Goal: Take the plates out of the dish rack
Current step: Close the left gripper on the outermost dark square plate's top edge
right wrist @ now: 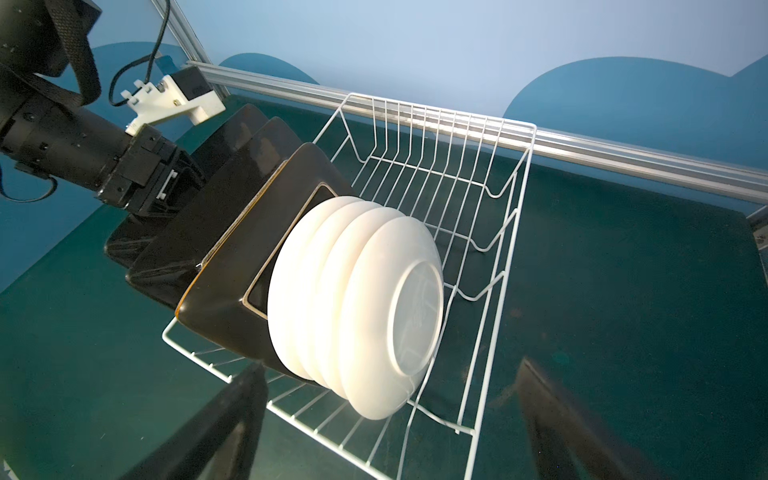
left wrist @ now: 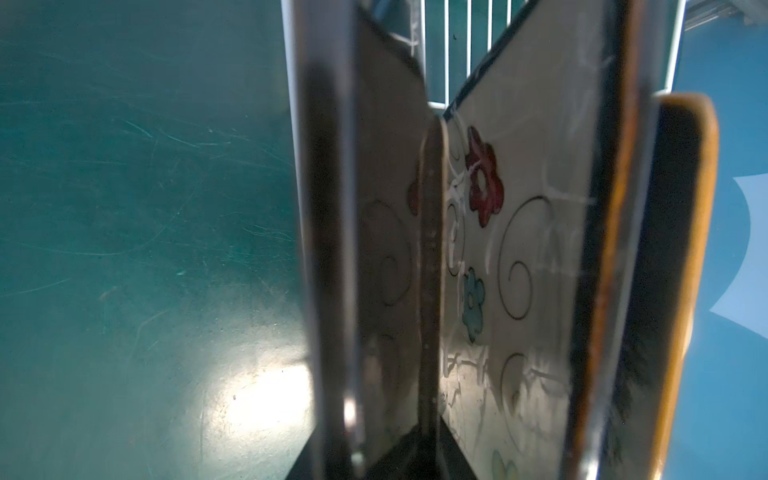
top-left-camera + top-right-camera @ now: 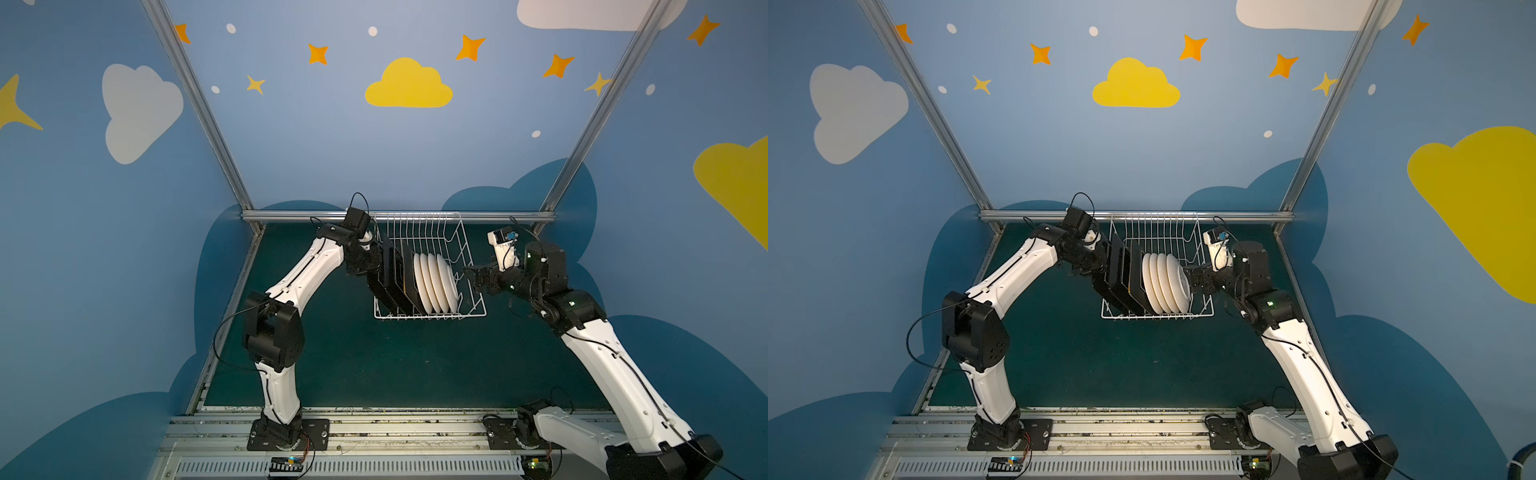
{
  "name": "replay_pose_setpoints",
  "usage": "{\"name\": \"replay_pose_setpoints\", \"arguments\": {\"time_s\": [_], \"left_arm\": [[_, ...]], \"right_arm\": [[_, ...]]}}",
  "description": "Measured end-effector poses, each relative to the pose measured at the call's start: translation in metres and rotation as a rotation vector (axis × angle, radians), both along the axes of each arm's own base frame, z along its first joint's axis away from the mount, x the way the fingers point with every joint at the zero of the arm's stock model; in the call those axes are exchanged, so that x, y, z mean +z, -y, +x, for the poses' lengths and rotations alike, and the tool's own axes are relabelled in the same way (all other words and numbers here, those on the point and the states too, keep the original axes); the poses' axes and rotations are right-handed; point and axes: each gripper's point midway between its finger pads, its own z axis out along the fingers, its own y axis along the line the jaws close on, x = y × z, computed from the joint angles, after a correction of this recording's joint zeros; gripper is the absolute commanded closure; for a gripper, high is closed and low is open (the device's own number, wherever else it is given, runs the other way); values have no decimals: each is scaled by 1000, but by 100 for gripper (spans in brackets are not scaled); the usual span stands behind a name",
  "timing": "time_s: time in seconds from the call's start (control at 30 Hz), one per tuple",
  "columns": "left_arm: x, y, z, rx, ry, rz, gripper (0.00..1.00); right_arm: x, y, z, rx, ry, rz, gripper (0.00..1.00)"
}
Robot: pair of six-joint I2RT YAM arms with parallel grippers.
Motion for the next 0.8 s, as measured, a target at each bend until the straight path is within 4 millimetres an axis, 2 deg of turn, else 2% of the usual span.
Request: {"name": "replay_pose_setpoints", "arguments": {"time_s": [0.57,0.8], "left_arm": [[4,5,-8,21,-13,-52,82],[7,11,-15,11,-30,-80,97]], "right_arm": [[3,-6,0,15,16,3,7],[2,-8,0,20,18,2,7]]}}
